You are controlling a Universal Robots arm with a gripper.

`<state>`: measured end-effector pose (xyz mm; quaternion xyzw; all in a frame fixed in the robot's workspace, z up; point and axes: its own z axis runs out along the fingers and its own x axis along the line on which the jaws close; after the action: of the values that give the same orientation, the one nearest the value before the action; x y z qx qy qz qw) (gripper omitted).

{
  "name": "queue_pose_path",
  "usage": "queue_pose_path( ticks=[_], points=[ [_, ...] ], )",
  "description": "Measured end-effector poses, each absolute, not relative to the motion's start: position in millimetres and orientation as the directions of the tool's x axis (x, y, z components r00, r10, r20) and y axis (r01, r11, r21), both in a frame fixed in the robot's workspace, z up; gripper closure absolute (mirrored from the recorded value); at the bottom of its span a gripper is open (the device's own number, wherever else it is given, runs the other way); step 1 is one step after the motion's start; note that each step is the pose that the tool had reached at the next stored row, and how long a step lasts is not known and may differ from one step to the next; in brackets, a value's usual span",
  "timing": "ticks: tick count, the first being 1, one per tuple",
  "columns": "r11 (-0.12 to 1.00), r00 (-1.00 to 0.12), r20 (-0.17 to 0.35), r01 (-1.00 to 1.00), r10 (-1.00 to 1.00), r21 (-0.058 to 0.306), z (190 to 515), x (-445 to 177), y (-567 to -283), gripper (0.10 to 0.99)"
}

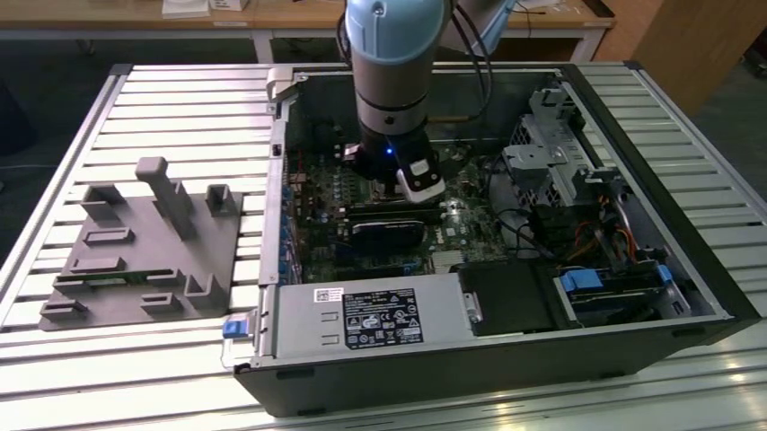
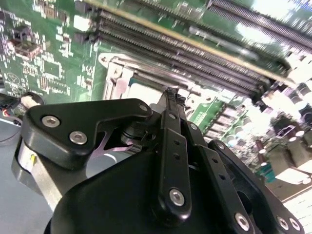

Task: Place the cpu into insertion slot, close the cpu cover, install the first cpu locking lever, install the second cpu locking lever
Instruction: 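Install the second cpu locking lever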

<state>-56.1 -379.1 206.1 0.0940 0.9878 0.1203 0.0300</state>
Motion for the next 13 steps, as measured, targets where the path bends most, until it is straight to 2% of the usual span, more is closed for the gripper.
queue_pose_path(
  ticks=[13],
  points=[
    [0.963, -0.981, -0.036, 0.181, 0.191, 0.199, 206.0, -43.0, -354.1, 0.980]
  ],
)
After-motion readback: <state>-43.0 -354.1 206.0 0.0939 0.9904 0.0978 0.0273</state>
